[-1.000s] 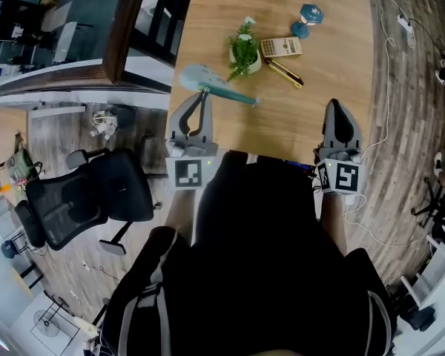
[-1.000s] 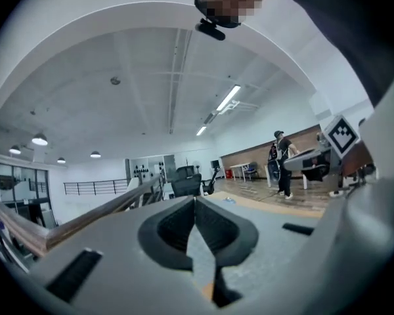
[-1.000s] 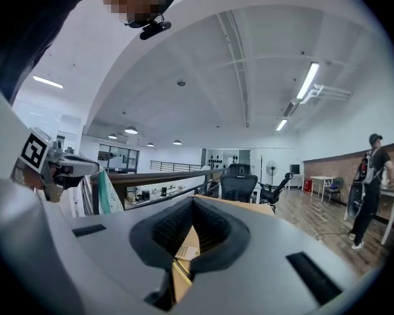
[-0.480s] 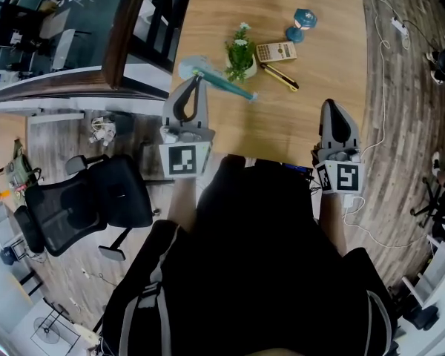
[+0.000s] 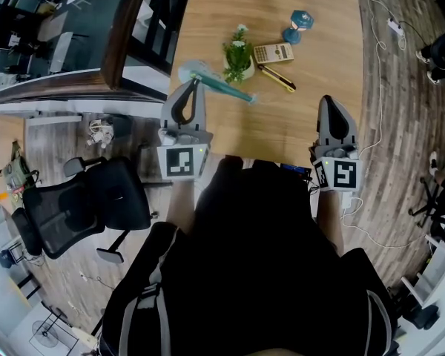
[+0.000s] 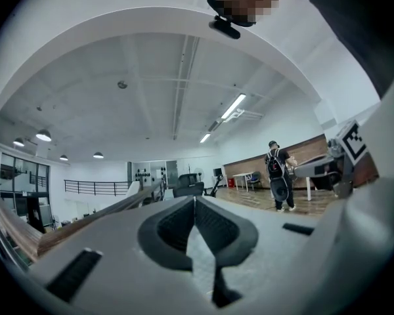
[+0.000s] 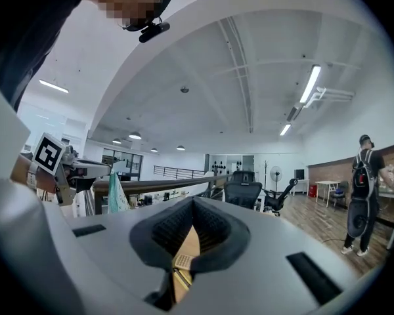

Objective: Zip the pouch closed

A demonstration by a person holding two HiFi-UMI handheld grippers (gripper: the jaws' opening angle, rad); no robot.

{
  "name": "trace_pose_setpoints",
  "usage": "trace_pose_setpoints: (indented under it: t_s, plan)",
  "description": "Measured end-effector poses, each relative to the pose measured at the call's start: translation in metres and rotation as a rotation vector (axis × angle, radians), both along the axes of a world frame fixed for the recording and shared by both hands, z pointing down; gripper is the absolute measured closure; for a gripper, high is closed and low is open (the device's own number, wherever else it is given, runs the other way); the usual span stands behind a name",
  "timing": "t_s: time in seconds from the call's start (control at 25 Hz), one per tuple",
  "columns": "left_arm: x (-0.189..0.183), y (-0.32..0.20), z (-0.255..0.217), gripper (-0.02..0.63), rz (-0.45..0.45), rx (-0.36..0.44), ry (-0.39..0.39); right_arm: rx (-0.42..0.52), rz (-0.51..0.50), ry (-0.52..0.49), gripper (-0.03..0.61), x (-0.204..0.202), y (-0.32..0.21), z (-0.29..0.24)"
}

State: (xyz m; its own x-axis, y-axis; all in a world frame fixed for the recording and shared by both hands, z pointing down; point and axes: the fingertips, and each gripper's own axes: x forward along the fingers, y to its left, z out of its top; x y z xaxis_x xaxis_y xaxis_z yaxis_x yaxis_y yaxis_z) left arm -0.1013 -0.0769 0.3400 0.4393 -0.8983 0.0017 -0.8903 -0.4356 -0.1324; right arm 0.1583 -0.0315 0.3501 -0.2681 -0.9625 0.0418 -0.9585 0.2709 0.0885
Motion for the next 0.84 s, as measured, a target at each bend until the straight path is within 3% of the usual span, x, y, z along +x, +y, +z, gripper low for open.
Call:
trace_pose_setpoints:
  t_s: [0.24, 0.44, 0.84]
  plan:
    - [0.000, 0.003, -0.003, 0.611, 0.019, -0.012, 0.003, -0.002, 0.006, 0.014, 0.566, 0.001, 0.002, 0.001]
    - [-0.008, -0.001, 0.001, 0.611, 0.016, 0.009, -0.050, 0.000, 0.022, 0.030, 0.566, 0.005, 0.003, -0.001]
    - [0.007, 0.003, -0.008, 0.611, 0.080, -0.022, -0.041, 0.001, 0.039, 0.081, 0.566, 0.005, 0.000, -0.006]
